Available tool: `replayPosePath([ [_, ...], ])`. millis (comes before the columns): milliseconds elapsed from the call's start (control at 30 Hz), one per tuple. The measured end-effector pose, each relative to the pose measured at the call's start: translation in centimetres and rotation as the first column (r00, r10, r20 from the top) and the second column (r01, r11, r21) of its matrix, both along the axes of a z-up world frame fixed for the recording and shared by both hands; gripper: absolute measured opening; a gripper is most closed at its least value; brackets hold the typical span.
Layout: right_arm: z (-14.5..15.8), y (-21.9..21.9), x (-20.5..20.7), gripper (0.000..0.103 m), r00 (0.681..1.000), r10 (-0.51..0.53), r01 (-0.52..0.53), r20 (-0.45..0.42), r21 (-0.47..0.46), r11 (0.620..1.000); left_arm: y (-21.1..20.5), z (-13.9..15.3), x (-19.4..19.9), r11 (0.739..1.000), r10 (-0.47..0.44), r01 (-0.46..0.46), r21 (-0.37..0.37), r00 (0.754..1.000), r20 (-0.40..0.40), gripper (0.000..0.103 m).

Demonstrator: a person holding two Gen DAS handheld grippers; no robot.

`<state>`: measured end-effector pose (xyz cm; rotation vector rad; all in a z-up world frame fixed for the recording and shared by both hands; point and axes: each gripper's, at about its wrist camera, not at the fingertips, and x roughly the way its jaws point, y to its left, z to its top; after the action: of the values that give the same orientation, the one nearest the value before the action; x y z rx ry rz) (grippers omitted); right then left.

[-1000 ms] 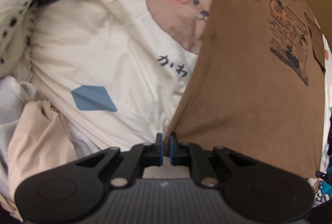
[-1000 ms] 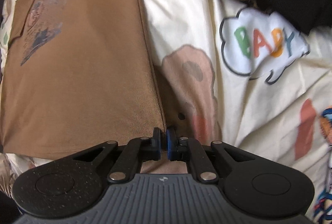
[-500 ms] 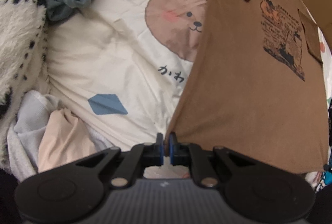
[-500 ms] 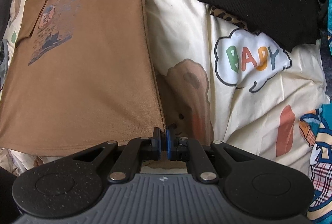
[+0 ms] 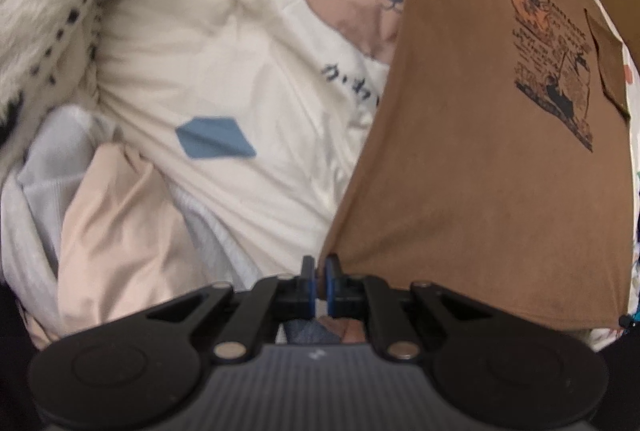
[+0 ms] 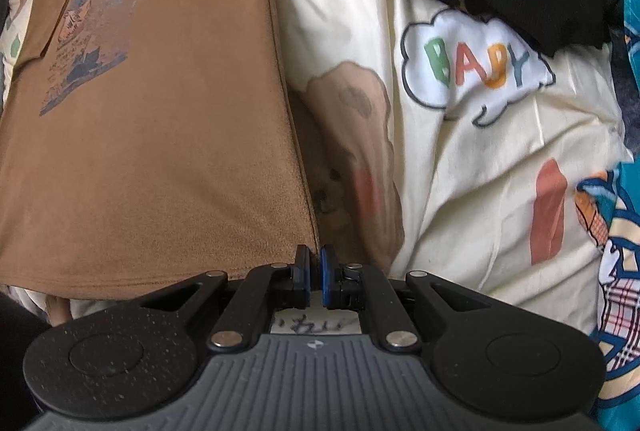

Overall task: Fold clothes
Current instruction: 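Lift the held shirt hem up with both tools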

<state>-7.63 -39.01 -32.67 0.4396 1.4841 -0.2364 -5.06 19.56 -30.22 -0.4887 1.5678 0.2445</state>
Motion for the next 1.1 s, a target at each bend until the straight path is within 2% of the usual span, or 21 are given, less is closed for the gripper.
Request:
replayPosePath([
  [267, -0.1, 0.7, -1.9, 0.003, 1.0, 0.004, -0.003, -0.024, 0.003, 1.0, -0.7, -0.5, -2.1, 1.0, 0.004, -0.004, 0.015, 1.0, -0.016, 0.005],
  [433, -0.1, 0.6, -2.5, 0.003, 1.0, -0.021, 0.021, -0.022, 0.009, 1.0, -0.5, -0.6, -2.8, 0.999, 0.034, -0.034, -0.001, 0.999, -0.008, 0.005],
  [867, 5.6, -0.6, 0.4, 0.003, 0.993, -0.045, 0.044, 0.113, 0.014, 0.999, 0.2, 5.6, 0.0, 0.998, 0.067, -0.064, -0.023, 0.985, 0.159, 0.005],
  [1100, 10.7, -1.0, 3.0, 0.003, 0.975, -0.048, 0.049, 0.219, -0.001, 0.999, 0.6, 9.0, 1.6, 0.994, 0.105, -0.097, -0.045, 0.964, 0.246, 0.005],
])
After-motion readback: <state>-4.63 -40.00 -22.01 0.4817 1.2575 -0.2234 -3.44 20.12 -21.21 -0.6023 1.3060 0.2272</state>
